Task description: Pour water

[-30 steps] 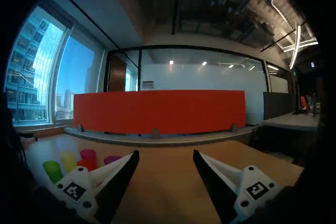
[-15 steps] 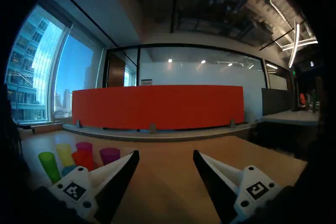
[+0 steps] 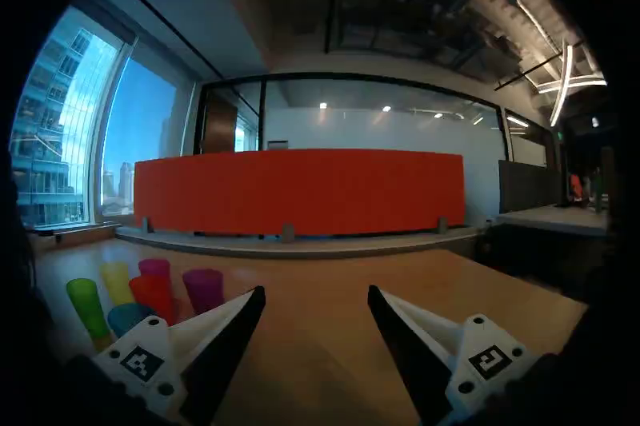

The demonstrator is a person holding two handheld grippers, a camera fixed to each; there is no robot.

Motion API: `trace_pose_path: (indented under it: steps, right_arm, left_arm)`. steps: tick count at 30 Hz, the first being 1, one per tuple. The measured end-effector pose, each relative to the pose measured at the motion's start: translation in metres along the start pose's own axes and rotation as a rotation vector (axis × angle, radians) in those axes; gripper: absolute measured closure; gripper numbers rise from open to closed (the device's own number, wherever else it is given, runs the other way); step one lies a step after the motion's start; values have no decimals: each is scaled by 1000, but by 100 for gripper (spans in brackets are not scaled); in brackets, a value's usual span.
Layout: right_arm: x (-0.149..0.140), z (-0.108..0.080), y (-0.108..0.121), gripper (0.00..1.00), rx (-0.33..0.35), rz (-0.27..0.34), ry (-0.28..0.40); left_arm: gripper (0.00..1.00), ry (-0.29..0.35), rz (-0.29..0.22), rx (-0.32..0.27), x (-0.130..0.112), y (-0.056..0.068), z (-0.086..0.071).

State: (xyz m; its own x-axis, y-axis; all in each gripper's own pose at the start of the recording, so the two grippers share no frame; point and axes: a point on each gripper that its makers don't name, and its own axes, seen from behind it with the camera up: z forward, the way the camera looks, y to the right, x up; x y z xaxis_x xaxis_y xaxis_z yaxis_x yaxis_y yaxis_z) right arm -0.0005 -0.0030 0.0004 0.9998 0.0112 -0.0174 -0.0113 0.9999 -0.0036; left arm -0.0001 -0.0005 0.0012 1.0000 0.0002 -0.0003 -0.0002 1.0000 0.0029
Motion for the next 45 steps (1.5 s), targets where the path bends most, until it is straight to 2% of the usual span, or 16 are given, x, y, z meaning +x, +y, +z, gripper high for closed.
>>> trace_pose_path:
  steps: [45]
  right_arm:
    - [-3,-5,-1,1,6,-9,-14]
  left_arm:
    - [16,0,0,0,0,0,0]
